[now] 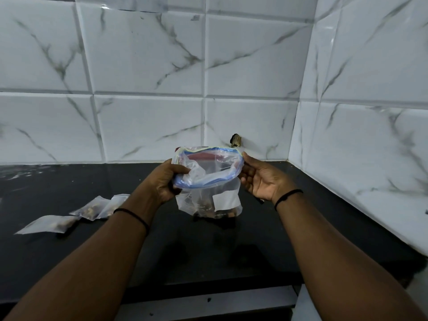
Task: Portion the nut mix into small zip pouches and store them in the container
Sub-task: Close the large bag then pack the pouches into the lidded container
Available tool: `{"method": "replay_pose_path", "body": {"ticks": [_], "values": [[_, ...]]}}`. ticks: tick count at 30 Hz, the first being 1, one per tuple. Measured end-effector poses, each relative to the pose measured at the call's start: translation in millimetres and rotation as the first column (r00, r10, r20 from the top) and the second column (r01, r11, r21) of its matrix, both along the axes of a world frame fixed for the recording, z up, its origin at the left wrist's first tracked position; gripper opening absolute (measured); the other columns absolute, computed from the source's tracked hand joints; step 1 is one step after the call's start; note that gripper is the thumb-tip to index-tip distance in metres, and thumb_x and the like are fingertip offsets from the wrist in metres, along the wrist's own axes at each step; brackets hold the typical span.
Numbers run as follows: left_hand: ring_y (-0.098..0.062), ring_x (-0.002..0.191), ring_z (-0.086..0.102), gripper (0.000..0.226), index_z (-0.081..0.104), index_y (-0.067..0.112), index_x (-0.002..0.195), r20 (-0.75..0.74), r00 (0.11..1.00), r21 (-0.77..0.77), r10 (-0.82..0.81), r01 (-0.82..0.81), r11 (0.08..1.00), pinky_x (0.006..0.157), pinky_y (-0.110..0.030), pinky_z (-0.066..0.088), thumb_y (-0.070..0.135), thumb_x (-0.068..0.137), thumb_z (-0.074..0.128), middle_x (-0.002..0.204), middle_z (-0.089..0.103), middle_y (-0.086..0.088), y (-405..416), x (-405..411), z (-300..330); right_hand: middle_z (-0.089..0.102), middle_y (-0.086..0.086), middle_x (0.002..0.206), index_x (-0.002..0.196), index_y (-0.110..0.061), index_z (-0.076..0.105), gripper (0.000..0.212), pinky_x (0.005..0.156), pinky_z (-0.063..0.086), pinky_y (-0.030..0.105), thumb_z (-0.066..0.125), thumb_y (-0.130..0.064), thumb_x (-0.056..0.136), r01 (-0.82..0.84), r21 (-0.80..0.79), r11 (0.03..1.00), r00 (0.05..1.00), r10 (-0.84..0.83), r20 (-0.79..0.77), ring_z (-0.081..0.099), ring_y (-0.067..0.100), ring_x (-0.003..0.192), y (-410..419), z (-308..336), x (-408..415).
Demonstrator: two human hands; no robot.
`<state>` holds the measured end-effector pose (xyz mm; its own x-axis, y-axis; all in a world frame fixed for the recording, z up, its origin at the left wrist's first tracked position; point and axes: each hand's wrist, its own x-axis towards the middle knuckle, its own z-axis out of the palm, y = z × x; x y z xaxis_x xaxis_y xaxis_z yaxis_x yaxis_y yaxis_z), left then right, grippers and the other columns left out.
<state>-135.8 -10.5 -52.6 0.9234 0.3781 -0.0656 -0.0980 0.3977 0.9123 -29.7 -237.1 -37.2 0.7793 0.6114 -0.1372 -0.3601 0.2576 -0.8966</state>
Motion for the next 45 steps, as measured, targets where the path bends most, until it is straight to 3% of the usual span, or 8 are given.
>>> {"method": "replay_pose_path", "body": {"ticks": [10, 17, 23, 26, 31, 36, 40, 45], "values": [[-0.027, 0.108, 0.059, 0.047, 0.054, 0.010, 0.130, 0.052, 0.998, -0.148, -0.040, 0.047, 0.988, 0.105, -0.037, 0.044, 0.008, 0.084, 0.062, 0.126, 0.055, -0.013, -1, -3, 11, 0.051, 0.002, 0.054, 0.066, -0.010, 0.056, 0.025, 0.029, 0.021, 0.013, 0.059, 0.006, 0.084, 0.049, -0.269, 0.962, 0.981, 0.004, 0.194, 0.031, 0.003, 0.033, 5, 14, -5], [-0.024, 0.062, 0.051, 0.028, 0.047, 0.012, 0.081, -0.079, 0.971, 0.318, 0.225, -0.189, 0.929, 0.034, -0.021, 0.042, -0.015, 0.087, 0.044, 0.086, 0.054, -0.016, -12, -2, 22, 0.057, -0.007, 0.075, 0.082, -0.021, 0.060, 0.020, 0.057, 0.041, 0.025, 0.058, -0.001, 0.079, 0.687, -0.442, 0.577, 0.450, 0.140, 0.882, 0.057, 0.019, 0.071, 3, 31, -12], [-0.032, 0.078, 0.051, 0.014, 0.055, 0.009, 0.088, 0.146, 0.764, 0.970, 0.628, -0.236, 0.062, 0.065, -0.034, 0.040, -0.001, 0.084, 0.047, 0.089, 0.057, -0.014, -7, -5, 42, 0.056, 0.005, 0.084, 0.113, -0.011, 0.050, 0.030, 0.066, 0.035, 0.033, 0.047, 0.000, 0.085, 0.898, -0.284, 0.336, 0.175, 0.319, 0.932, 0.051, 0.029, 0.076, 1, 37, -20], [-0.034, 0.085, 0.050, 0.014, 0.048, 0.012, 0.091, 0.216, 0.709, 0.975, 0.672, -0.198, -0.104, 0.068, -0.037, 0.040, -0.001, 0.086, 0.045, 0.090, 0.051, -0.014, -15, -5, 62, 0.063, 0.009, 0.101, 0.108, -0.011, 0.053, 0.022, 0.068, 0.035, 0.032, 0.048, -0.001, 0.089, 0.932, -0.294, 0.213, 0.189, 0.407, 0.894, 0.061, 0.031, 0.092, 8, 47, -27], [-0.041, 0.088, 0.065, 0.007, 0.051, 0.005, 0.086, 0.030, 0.758, 0.986, 0.651, -0.129, 0.104, 0.071, -0.036, 0.048, 0.001, 0.081, 0.051, 0.096, 0.064, -0.022, -1, -3, 63, 0.064, 0.007, 0.102, 0.099, -0.015, 0.058, 0.019, 0.069, 0.040, 0.032, 0.052, -0.004, 0.084, 0.865, -0.381, 0.328, 0.289, 0.296, 0.911, 0.055, 0.027, 0.085, 0, 50, -21], [-0.022, 0.047, 0.041, 0.025, 0.051, 0.003, 0.070, -0.241, 0.913, 0.738, 0.329, -0.047, 0.673, 0.049, -0.021, 0.034, 0.010, 0.086, 0.069, 0.061, 0.045, -0.012, -1, -6, 63, 0.057, 0.013, 0.084, 0.087, -0.006, 0.062, 0.005, 0.049, 0.053, 0.027, 0.066, -0.007, 0.085, 0.305, -0.545, 0.781, 0.886, -0.023, 0.463, 0.056, 0.022, 0.058, -2, 38, -5], [-0.017, 0.049, 0.037, 0.049, 0.054, 0.012, 0.067, -0.213, 0.936, 0.639, 0.280, -0.084, 0.765, 0.050, -0.021, 0.026, 0.054, 0.090, 0.064, 0.059, 0.047, -0.006, 4, -7, 62, 0.064, 0.007, 0.072, 0.088, -0.008, 0.070, 0.014, 0.039, 0.045, 0.020, 0.070, -0.022, 0.091, 0.231, -0.490, 0.840, 0.928, -0.038, 0.371, 0.052, 0.012, 0.047, -6, 32, 0], [-0.023, 0.061, 0.052, 0.033, 0.057, 0.008, 0.074, -0.325, 0.921, 0.517, 0.217, -0.019, 0.856, 0.054, -0.025, 0.045, 0.034, 0.095, 0.062, 0.072, 0.058, -0.010, 6, -7, 54, 0.053, 0.002, 0.059, 0.100, -0.001, 0.074, 0.029, 0.039, 0.033, 0.017, 0.080, -0.024, 0.083, 0.222, -0.573, 0.789, 0.913, 0.038, 0.406, 0.036, 0.007, 0.044, -7, 23, 8]]}}
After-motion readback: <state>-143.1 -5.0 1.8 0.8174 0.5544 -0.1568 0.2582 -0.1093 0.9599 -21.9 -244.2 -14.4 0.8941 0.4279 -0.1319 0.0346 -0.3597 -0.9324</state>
